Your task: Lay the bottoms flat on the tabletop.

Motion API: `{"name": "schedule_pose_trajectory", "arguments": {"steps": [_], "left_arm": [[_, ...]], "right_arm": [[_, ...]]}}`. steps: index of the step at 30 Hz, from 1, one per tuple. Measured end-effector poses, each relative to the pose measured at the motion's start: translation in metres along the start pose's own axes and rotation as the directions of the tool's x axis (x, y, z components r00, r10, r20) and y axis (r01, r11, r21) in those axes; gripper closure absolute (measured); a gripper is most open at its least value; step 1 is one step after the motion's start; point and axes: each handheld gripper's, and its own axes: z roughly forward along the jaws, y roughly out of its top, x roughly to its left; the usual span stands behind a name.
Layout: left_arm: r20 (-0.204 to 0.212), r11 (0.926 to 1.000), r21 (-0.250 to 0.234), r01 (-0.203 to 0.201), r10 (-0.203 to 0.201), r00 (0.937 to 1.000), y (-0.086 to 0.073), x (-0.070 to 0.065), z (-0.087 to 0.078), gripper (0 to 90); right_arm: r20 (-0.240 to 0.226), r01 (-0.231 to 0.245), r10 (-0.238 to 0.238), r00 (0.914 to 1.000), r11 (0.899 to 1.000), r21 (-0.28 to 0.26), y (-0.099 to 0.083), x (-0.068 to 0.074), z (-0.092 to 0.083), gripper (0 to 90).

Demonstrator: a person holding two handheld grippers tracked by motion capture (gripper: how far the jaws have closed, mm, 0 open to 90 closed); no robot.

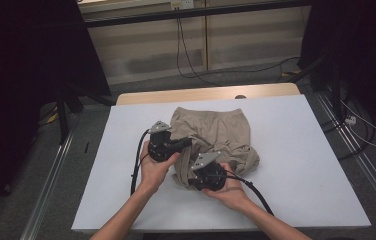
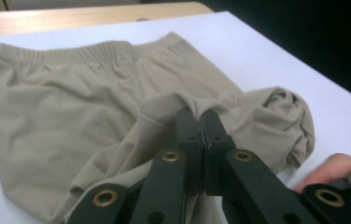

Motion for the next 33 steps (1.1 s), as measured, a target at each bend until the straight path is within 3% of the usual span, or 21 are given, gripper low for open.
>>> {"name": "schedule_pose_trajectory", "arguments": {"steps": [2,4,7,9,10,12,14,16,18,20,21,24,26,28,30,33], "left_arm": [[0.011,0.9999,0.010,0.005,-0.005,0.9999,-0.003,-0.001,-0.003,89.0],[0.027,0.9995,0.031,-0.009,0.008,0.9996,-0.004,-0.005,-0.007,88.9],[0.055,0.9977,0.063,-0.025,0.021,0.9983,-0.011,-0.010,-0.007,89.0],[0.072,0.9957,0.088,-0.030,0.023,0.9971,-0.018,-0.014,-0.002,89.0],[0.072,0.9944,0.101,-0.032,0.025,0.9971,-0.022,-0.016,0.004,89.0],[0.069,0.9915,0.124,-0.039,0.031,0.9972,-0.032,-0.017,0.016,88.6],[0.058,0.9894,0.141,-0.034,0.026,0.9980,-0.038,-0.016,0.024,84.4],[0.043,0.9902,0.139,-0.014,0.008,0.9990,-0.037,-0.013,0.025,68.1],[0.006,0.9942,0.107,-0.009,0.008,0.9999,-0.033,-0.009,0.016,57.2],[-0.010,0.9975,0.071,0.003,-0.002,0.9999,-0.029,-0.003,0.002,44.0],[-0.028,0.9984,0.056,0.002,0.000,0.9996,-0.028,0.001,-0.007,41.4],[-0.077,0.9995,0.032,-0.006,0.008,0.9970,-0.030,0.010,-0.024,34.9],[-0.113,0.9995,0.031,-0.011,0.014,0.9935,-0.036,0.018,-0.033,31.5],[-0.137,0.9994,0.033,-0.004,0.009,0.9905,-0.044,0.025,-0.040,29.2],[-0.155,0.9992,0.038,0.007,-0.001,0.9878,-0.053,0.031,-0.045,27.7],[-0.162,0.9978,0.066,0.003,0.008,0.9867,-0.060,0.031,-0.043,28.1]], "right_arm": [[-0.097,-0.020,0.018,0.9951,1.000,-0.019,0.000,0.008,-0.008,73.7],[-0.160,-0.031,0.023,0.9868,0.998,-0.049,0.000,0.019,-0.021,73.8],[-0.241,-0.046,0.024,0.9701,0.995,-0.084,-0.001,0.036,-0.039,73.7],[-0.267,-0.082,0.052,0.9624,0.991,-0.101,-0.009,0.042,-0.050,71.8],[-0.260,-0.097,0.072,0.9630,0.992,-0.081,-0.015,0.041,-0.051,68.2],[-0.184,-0.077,0.072,0.9802,0.997,-0.022,-0.029,0.036,-0.048,53.7],[-0.135,-0.106,0.107,0.9850,0.994,0.012,-0.040,0.028,-0.045,39.1],[-0.103,-0.126,0.126,0.9867,0.992,0.004,-0.040,0.021,-0.050,30.1],[-0.064,-0.127,0.124,0.9902,0.991,-0.033,-0.034,0.016,-0.058,28.5],[-0.030,-0.123,0.121,0.9922,0.990,-0.073,-0.028,0.012,-0.065,32.1],[-0.019,-0.120,0.118,0.9928,0.989,-0.089,-0.026,0.011,-0.067,35.0],[-0.015,-0.118,0.116,0.9931,0.984,-0.134,-0.018,0.008,-0.073,54.9],[-0.010,-0.102,0.101,0.9948,0.986,-0.135,-0.013,0.007,-0.074,62.8],[0.039,-0.066,0.072,0.9966,0.989,-0.133,-0.009,0.006,-0.075,67.6],[0.028,-0.082,0.086,0.9959,0.988,-0.130,-0.010,0.001,-0.078,69.7],[0.064,-0.116,0.121,0.9906,0.990,-0.082,-0.025,-0.007,-0.077,76.8]]}}
